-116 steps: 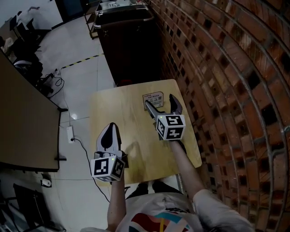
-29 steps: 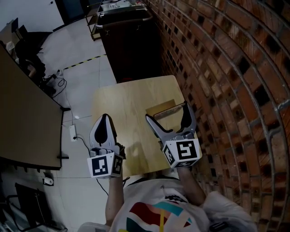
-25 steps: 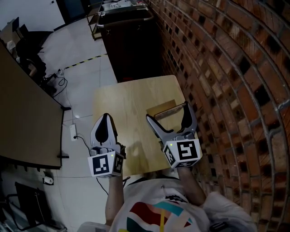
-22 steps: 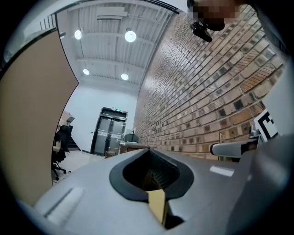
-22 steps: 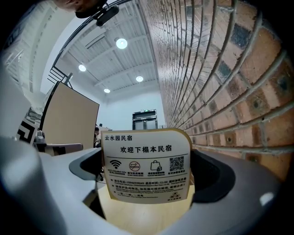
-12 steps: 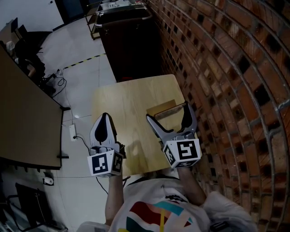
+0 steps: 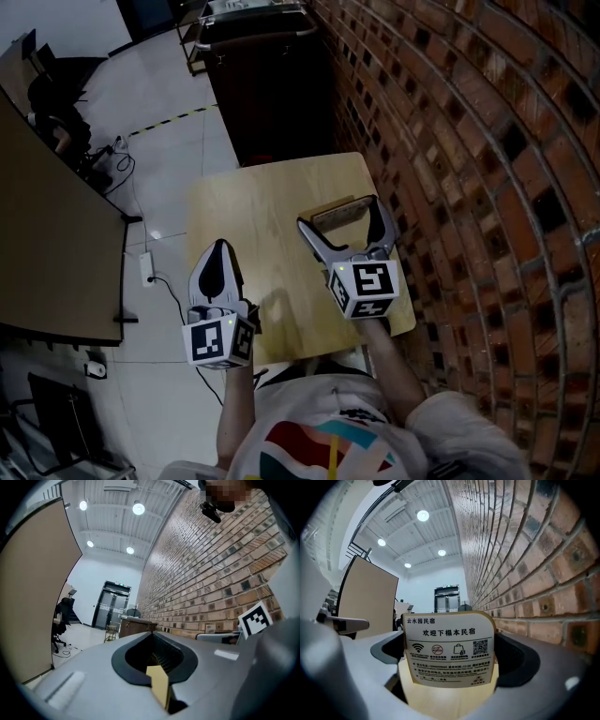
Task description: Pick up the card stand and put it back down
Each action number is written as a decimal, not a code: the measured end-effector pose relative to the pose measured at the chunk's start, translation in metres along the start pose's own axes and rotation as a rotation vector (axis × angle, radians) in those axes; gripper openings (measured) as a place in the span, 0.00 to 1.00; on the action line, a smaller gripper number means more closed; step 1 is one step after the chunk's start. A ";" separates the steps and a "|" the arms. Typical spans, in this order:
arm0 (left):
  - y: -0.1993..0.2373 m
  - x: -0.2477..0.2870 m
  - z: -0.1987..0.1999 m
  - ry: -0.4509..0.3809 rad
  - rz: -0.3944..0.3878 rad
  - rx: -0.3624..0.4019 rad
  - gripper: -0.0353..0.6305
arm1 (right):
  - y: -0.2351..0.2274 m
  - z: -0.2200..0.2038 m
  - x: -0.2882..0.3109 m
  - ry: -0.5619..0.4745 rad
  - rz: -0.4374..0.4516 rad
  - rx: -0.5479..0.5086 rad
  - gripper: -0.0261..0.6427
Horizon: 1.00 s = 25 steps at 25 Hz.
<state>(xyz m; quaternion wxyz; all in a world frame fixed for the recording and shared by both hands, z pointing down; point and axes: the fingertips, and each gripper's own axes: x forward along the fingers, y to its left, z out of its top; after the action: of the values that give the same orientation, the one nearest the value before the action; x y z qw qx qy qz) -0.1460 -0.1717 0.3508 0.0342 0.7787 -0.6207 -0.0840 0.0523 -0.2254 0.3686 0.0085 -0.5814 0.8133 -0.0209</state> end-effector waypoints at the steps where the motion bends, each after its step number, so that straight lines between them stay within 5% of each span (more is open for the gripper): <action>1: 0.001 0.000 -0.004 0.009 0.003 -0.001 0.06 | -0.004 -0.008 0.011 0.017 -0.003 -0.001 0.90; 13: 0.037 0.014 -0.043 0.120 0.067 0.005 0.06 | -0.064 -0.129 0.125 0.267 -0.158 0.002 0.90; 25: 0.057 0.031 -0.059 0.166 0.086 0.013 0.06 | -0.073 -0.210 0.177 0.441 -0.202 0.075 0.88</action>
<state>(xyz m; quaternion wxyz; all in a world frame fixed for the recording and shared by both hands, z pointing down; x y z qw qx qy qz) -0.1843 -0.2174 0.4150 0.0838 0.7558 -0.6493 -0.0136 0.0560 -0.4112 0.5835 -0.1499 -0.6404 0.7318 -0.1785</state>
